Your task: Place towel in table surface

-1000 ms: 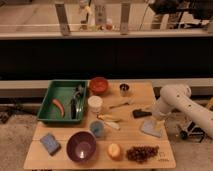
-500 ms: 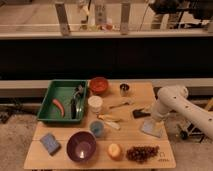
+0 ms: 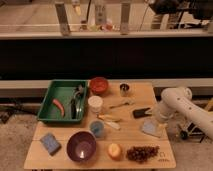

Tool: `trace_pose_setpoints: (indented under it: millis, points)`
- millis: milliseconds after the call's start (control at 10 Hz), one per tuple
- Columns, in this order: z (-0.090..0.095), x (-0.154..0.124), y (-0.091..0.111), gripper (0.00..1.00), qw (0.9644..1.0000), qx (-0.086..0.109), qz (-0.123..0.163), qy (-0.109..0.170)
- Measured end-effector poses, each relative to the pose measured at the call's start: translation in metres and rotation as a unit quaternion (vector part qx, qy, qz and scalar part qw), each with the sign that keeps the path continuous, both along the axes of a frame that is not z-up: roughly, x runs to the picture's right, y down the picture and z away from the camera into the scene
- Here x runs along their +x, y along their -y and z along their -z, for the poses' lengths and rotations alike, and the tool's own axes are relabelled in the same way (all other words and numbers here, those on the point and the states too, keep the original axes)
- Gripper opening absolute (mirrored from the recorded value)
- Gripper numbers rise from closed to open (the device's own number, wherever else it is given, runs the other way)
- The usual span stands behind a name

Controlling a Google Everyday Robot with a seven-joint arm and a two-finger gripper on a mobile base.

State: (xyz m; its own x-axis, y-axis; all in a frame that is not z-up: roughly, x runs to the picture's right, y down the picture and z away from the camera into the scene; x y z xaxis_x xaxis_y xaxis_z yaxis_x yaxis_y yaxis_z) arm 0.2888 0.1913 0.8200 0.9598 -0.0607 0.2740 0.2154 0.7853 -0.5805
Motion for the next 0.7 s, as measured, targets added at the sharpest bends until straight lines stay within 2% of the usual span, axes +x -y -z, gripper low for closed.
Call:
trace_pose_setpoints:
  millis: [100, 400, 700]
  points:
    - [0.001, 0.005, -0.002, 0.68, 1.0000, -0.002, -0.005, -0.001]
    - [0.004, 0.010, -0.009, 0.68, 0.9999, -0.006, -0.008, 0.002]
    - [0.006, 0.003, -0.017, 0.68, 0.9999, -0.008, -0.002, 0.010]
